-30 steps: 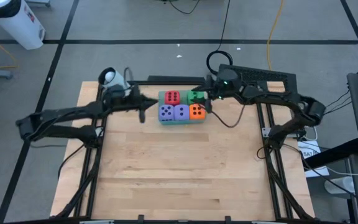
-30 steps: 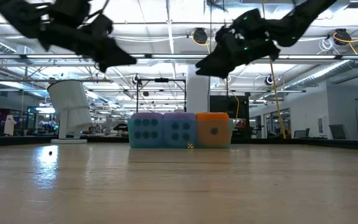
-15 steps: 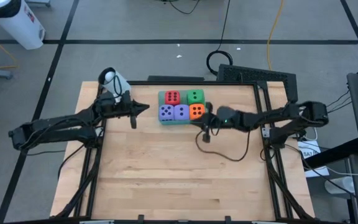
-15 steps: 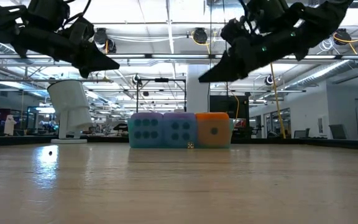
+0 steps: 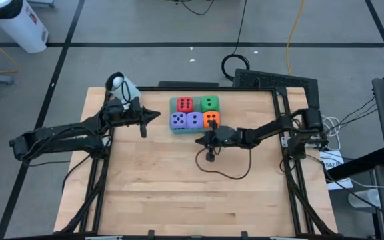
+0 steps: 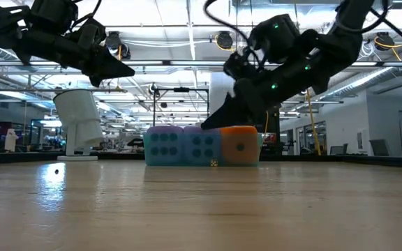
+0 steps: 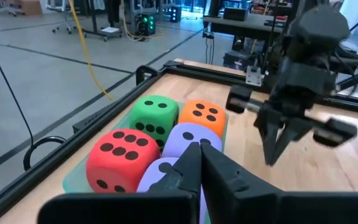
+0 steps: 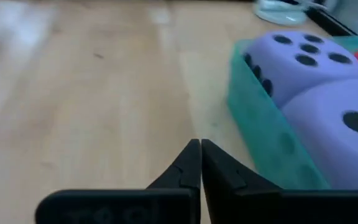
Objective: Pick & Place Dice
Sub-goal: Put the small yellow die into the blue bin
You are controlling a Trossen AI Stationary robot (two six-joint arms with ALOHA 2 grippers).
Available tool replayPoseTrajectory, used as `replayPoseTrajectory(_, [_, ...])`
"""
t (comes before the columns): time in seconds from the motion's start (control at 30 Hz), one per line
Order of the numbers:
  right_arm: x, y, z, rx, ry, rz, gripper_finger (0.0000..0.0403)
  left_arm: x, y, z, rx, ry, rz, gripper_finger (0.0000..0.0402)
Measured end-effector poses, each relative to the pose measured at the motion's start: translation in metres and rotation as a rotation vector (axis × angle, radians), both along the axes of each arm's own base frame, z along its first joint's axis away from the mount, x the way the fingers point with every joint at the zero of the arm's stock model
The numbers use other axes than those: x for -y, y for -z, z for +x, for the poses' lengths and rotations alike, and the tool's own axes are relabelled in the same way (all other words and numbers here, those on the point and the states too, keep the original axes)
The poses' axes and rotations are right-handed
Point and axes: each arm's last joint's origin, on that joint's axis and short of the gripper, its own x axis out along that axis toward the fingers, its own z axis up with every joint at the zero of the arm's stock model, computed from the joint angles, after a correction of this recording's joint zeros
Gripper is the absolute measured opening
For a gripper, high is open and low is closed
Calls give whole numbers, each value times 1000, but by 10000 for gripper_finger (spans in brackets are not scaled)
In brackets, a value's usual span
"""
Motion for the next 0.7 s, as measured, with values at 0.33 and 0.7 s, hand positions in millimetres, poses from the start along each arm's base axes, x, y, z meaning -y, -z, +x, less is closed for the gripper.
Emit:
replayPoseTrajectory(0.33, [14,7,18,-54,224,-64,1,1,1,0,-1,2,-23,21])
replayPoseTrajectory(0.7, [46,8,13,-64,265,-30,1,6,1,3,-2,39,-29,26])
